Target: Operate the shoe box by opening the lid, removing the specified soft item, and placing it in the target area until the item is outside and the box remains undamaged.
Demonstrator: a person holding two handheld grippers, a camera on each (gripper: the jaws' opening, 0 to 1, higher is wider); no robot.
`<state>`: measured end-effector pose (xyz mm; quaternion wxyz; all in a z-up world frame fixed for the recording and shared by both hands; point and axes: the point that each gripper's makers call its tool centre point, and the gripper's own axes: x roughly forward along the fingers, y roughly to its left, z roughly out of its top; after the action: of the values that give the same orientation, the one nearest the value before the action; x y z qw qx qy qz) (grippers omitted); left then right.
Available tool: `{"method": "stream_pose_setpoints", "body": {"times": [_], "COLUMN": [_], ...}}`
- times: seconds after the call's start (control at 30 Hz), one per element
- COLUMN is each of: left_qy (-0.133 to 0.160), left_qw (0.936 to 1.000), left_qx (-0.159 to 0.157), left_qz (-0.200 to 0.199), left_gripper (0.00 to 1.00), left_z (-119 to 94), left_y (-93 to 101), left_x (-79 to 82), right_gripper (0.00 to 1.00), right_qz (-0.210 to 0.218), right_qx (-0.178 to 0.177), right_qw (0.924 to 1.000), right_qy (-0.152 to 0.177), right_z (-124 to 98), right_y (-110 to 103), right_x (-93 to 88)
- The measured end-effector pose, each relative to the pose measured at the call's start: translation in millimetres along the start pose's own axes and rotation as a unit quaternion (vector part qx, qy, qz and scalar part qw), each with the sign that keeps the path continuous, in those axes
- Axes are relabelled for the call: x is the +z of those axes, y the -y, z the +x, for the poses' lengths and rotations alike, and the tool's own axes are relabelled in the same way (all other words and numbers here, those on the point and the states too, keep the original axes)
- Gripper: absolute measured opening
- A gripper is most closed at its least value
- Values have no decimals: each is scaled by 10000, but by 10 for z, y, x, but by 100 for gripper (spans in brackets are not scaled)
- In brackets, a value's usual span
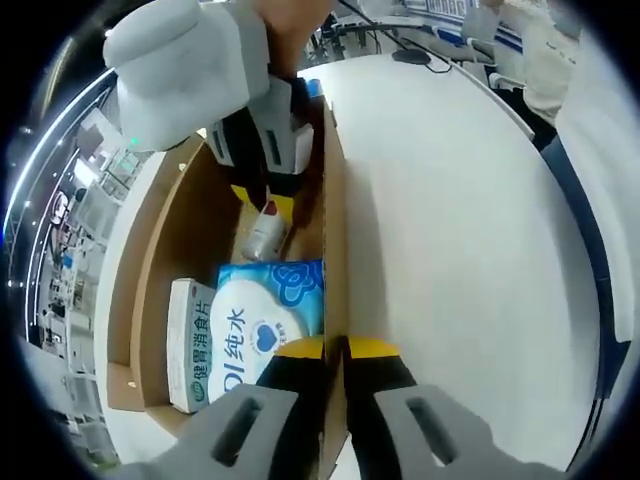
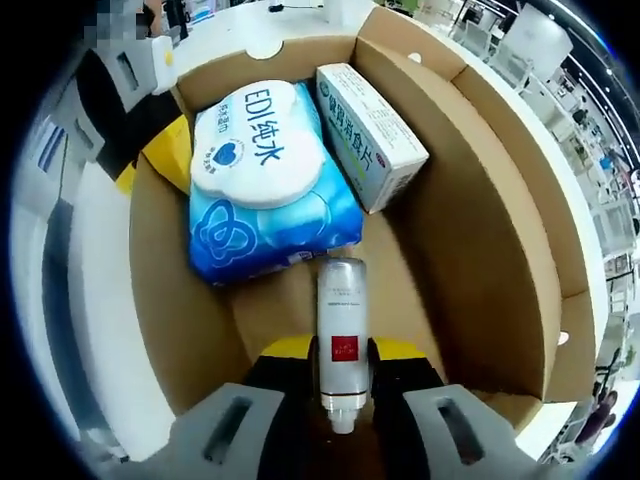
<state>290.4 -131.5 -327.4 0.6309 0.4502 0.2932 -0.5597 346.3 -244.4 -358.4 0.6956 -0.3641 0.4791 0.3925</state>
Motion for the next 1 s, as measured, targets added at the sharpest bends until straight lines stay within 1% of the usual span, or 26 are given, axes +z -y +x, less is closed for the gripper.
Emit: {"method": "stream_pose_setpoints", "body": {"times": [0.07,0.2,0.23,0.27,0.3,0.33,0.43,0.47,0.57,0.83,0.9,1.0], "left_qy": [-3,8,8,11,14,17,14,17,16,29,22,25], "left_qw": [10000,10000,10000,10000,10000,10000,10000,10000,10000,10000,10000,10000], "left_qx": [1,-3,-6,-6,-5,-6,-5,-4,3,18,24,23], "left_qz": [0,-10,-1,10,0,-5,-2,-4,0,-11,14,32], "left_gripper": [4,4,4,4,4,4,4,4,4,4,4,4], "left_z": [4,-1,0,-2,-1,-5,-3,-5,-7,-2,-4,-1], "left_y": [-2,-1,-1,0,0,0,-1,0,1,1,0,0], "left_x": [-3,0,1,0,2,2,2,1,4,4,6,3], "right_gripper": [23,23,23,22,21,21,21,21,20,20,20,19], "right_qz": [-11,212,178,151,152,182,87,110,251,190,49,132], "right_qx": [17,195,222,244,250,292,284,314,338,379,366,343], "right_qw": [10000,9994,9992,9990,9991,9992,9995,9994,9990,9988,9988,9987], "right_qy": [53,178,294,331,310,200,134,68,139,235,319,363], "right_z": [8,51,63,70,70,93,118,125,112,114,106,105], "right_y": [10,5,12,8,0,-16,-13,-24,-15,-27,-33,-27], "right_x": [25,81,111,118,110,69,13,-29,-27,-19,-21,-23]}}
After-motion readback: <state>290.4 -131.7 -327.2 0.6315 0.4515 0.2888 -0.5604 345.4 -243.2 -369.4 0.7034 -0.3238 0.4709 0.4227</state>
